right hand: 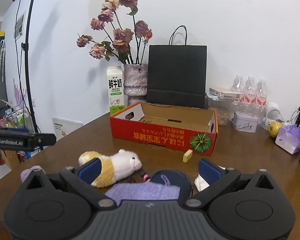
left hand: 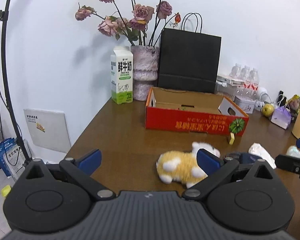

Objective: Organize objects
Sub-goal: 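Move the left tool to the lavender headband while the right tool approaches the purple pouch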

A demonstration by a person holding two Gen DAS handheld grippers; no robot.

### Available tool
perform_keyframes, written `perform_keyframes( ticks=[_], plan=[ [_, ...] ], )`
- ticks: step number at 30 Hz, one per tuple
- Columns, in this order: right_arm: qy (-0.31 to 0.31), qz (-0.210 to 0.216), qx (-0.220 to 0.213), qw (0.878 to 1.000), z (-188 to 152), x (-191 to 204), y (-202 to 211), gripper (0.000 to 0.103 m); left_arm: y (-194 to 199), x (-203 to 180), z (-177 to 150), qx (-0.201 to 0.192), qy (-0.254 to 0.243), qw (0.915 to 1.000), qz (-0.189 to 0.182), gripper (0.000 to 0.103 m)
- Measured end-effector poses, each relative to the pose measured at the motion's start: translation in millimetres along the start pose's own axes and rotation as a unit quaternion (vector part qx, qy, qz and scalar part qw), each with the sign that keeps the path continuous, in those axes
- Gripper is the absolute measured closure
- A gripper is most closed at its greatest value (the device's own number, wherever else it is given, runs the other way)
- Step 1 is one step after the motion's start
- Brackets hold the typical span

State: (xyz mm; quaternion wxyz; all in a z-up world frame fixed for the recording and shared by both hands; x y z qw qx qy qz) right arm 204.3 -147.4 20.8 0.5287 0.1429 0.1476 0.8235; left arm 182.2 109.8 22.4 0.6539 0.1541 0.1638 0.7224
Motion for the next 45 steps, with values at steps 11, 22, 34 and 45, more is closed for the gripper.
perform_keyframes(
  ticks=[11, 22, 34, 45],
  plan=[
    [-0.005, -0.01, 0.012, 1.0, -32.1, 5.6, 22.6, 0.0, 25.6, 6.7, -32.5, 0.003, -0.006, 1.0, -0.006, 0.0],
    [-0.014, -0.013, 0.018, 1.0, -54.6, 9.9, 31.6, 0.0, 37.4, 14.5, -65.1, -0.002, 0.005, 1.0, 0.006, 0.0],
    [-0.019, -0.015, 0.03, 0.999, -69.8, 8.7, 24.1, 0.0, 34.4, 10.7, -90.9, 0.005, -0.021, 0.9996, 0.02, 0.0],
    [-0.028, -0.011, 0.049, 0.998, -79.1, 1.3, 5.8, 0.0, 19.4, 14.2, -94.5, 0.02, -0.018, 0.9992, 0.03, 0.0]
  ],
)
Point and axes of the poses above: each gripper's, at about its wrist camera, not at the fingertips, and y roughly against the way its jaws point, x to its left, z to its top, the point moved 4 cm from there along -y, roughly the way its jaws point, and after that the axes turned 4 degrees about -y, right-handed, at the moved point
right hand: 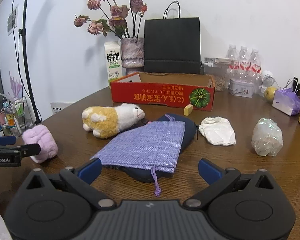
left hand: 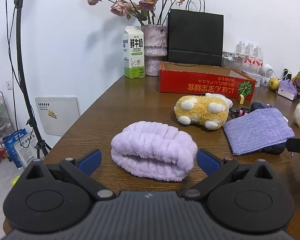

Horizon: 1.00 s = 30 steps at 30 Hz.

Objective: Organize objects
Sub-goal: 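Move the left tool to the lavender headband while the right tool approaches the purple pouch, then grasp the lavender headband with the left tool while the right tool grasps the purple pouch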

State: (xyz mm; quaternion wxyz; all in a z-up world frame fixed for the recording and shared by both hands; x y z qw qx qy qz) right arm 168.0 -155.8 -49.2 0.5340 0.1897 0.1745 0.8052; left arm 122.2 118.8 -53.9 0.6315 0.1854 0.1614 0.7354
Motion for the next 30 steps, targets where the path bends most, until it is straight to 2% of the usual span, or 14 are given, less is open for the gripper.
perform_keyframes(
  ticks=[6, 13, 19, 28, 29, 30],
  plan=[
    [-0.006, 0.005, 0.007, 1.0, -3.8, -3.5, -6.8, 0.0, -6.4, -1.0, 0.0, 0.007, -0.009, 0.9999, 0.005, 0.0],
    [-0.009, 0.003, 0.01, 1.0, -5.4, -6.8, -9.2, 0.0, -18.4, -12.5, 6.2, 0.01, -0.02, 0.9997, -0.006, 0.0],
    [-0.011, 0.003, 0.009, 1.0, -5.0, -10.6, -10.1, 0.0, -25.8, -10.9, 9.4, 0.01, -0.025, 0.9996, 0.003, 0.0],
    [0.008, 0.001, -0.001, 1.0, 4.1, -1.2, -13.1, 0.0, -41.6, -7.0, 14.5, 0.018, -0.035, 0.9992, -0.013, 0.0],
    [0.013, 0.0, -0.002, 1.0, 6.3, 0.5, -13.9, 0.0, -43.1, -8.1, 14.1, 0.022, -0.036, 0.9989, -0.021, 0.002],
    [0.019, -0.002, -0.004, 1.0, 8.6, 2.1, -15.0, 0.0, -43.3, -8.3, 13.9, 0.022, -0.035, 0.9988, -0.027, 0.01]
  ],
)
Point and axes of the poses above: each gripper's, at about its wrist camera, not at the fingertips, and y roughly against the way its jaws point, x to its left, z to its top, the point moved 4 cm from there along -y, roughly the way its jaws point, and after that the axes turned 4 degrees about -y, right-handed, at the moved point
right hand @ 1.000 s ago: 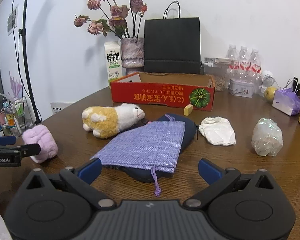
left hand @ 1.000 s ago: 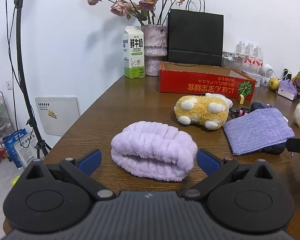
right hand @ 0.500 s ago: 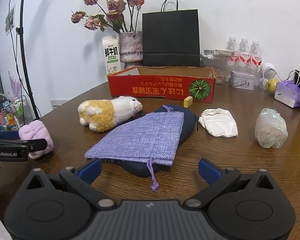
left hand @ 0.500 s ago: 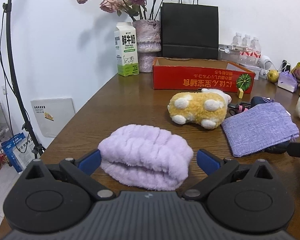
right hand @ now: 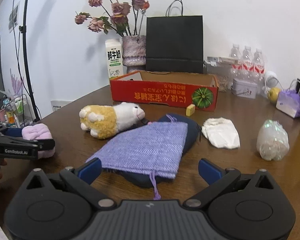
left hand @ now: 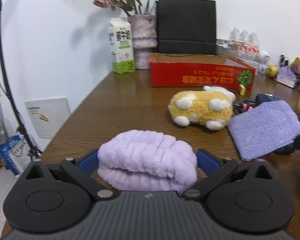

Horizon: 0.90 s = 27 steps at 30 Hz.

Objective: Organize objects
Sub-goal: 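Grasp the lavender headband with the left tool while the right tool grasps the purple pouch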

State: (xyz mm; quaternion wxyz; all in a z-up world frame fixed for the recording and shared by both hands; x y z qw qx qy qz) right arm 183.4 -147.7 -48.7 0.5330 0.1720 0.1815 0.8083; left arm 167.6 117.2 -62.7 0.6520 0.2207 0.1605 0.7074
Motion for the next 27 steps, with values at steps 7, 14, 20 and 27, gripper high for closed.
perform_keyframes(
  ticks=[7, 14, 20, 27],
  plan=[
    [0.045, -0.011, 0.001, 0.999, 13.6, 12.9, -17.4, 0.0, 0.6, 2.1, -0.9, -0.002, 0.012, 0.9999, 0.005, 0.044],
    [0.115, -0.046, 0.004, 0.992, 8.3, 27.8, -39.1, 0.002, 1.8, 2.2, -0.7, -0.005, 0.016, 0.9998, 0.006, 0.048],
    [0.118, -0.03, 0.012, 0.992, 5.2, 27.9, -40.3, 0.02, 2.2, 5.0, -1.1, -0.004, 0.023, 0.9997, 0.003, 0.047],
    [0.102, -0.029, -0.003, 0.994, 3.4, 26.6, -29.1, 0.06, 2.4, 7.2, -2.0, -0.003, 0.028, 0.9996, 0.002, 0.047]
  ],
)
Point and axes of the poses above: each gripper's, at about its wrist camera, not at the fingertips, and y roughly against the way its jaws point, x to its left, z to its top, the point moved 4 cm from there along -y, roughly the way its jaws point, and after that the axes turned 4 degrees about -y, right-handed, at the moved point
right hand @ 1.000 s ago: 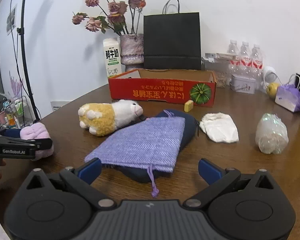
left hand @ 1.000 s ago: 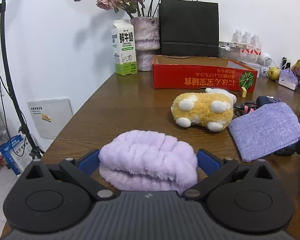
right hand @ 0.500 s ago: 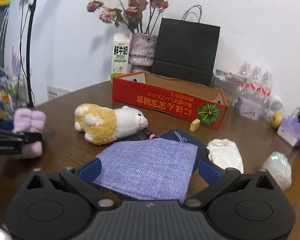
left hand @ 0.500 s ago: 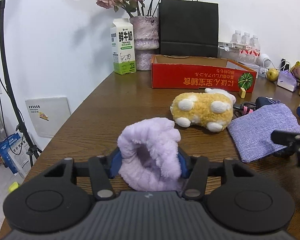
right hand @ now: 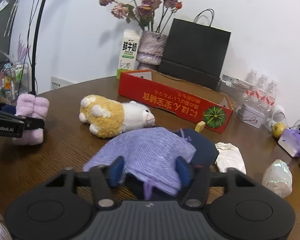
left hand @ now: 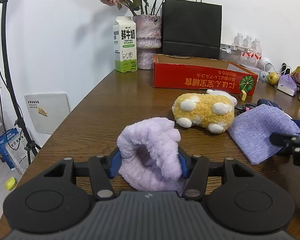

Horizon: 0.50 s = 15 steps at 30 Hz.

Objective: Organize objects
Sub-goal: 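Grasp the lavender headband with the left tool while the right tool grasps the purple pouch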

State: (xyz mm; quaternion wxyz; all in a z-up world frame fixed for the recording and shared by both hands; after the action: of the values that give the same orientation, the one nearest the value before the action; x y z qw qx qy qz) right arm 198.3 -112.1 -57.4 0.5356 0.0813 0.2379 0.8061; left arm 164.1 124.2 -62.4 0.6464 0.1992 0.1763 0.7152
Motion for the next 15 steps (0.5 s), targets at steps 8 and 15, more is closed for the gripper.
perform_keyframes(
  ticks=[8, 15],
  plan=[
    [-0.048, 0.036, -0.016, 0.998, 0.0, -9.8, 14.8, 0.08, 2.0, -0.5, 0.0, -0.005, 0.003, 0.9999, 0.009, 0.05],
    [-0.078, 0.048, -0.031, 0.995, 3.1, -18.5, 25.8, 0.087, 12.1, -3.7, 1.7, -0.018, 0.02, 0.9995, 0.014, 0.069]
  ],
)
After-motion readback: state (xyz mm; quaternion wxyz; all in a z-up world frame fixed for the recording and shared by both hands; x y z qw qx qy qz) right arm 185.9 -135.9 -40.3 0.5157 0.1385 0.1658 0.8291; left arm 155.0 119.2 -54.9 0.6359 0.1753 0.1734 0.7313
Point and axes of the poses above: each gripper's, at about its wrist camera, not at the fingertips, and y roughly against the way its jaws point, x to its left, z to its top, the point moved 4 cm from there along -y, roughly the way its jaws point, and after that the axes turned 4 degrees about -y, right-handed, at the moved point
